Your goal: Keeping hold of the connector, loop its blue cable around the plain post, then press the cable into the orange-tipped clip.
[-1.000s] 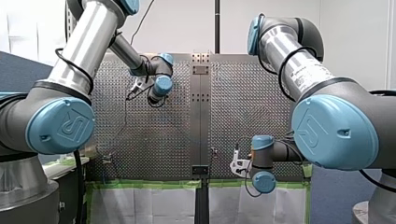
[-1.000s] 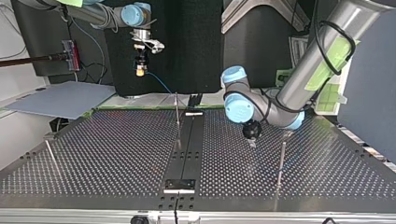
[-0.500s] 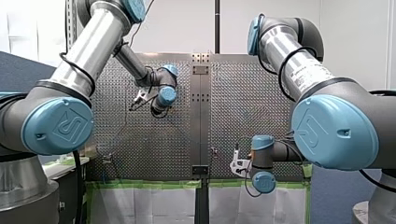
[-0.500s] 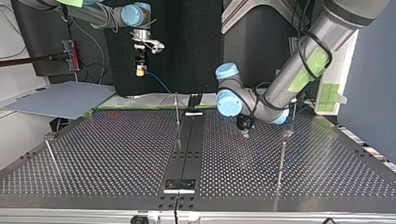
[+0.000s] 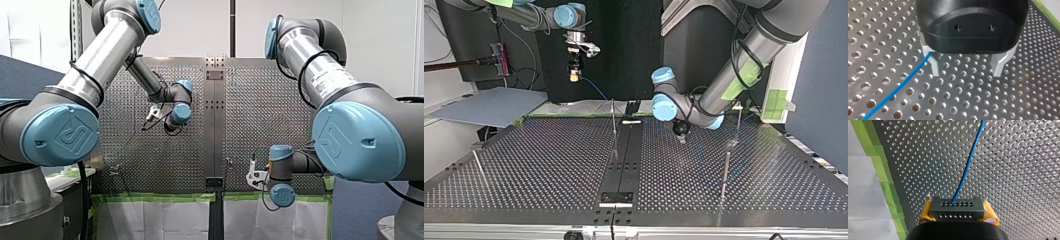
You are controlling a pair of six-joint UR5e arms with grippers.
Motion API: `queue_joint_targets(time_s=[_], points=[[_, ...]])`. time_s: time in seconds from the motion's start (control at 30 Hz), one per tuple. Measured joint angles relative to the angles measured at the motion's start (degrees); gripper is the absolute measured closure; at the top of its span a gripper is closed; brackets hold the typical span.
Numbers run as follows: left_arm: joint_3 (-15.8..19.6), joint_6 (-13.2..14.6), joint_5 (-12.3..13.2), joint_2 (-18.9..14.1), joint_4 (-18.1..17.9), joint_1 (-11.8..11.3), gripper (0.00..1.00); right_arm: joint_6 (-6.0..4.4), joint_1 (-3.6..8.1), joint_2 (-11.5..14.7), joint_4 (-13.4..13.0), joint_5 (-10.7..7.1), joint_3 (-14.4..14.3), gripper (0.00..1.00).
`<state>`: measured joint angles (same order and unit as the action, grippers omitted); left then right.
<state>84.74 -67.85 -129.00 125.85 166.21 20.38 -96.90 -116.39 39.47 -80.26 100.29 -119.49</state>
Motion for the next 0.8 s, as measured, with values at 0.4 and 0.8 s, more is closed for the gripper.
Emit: queue_joint_targets(time_s=[0.4, 0.8], points=[[-0.5, -2.2, 1.1, 2.4, -0.5, 0.5, 0.00, 0.03, -0.10, 0.0, -0.3, 0.00, 0.0, 1.00], [-1.6, -5.0, 2.0, 4.9, -2.1, 2.0, 0.00, 0.03, -0.12, 0.0, -0.3, 0.00, 0.0, 1.00]])
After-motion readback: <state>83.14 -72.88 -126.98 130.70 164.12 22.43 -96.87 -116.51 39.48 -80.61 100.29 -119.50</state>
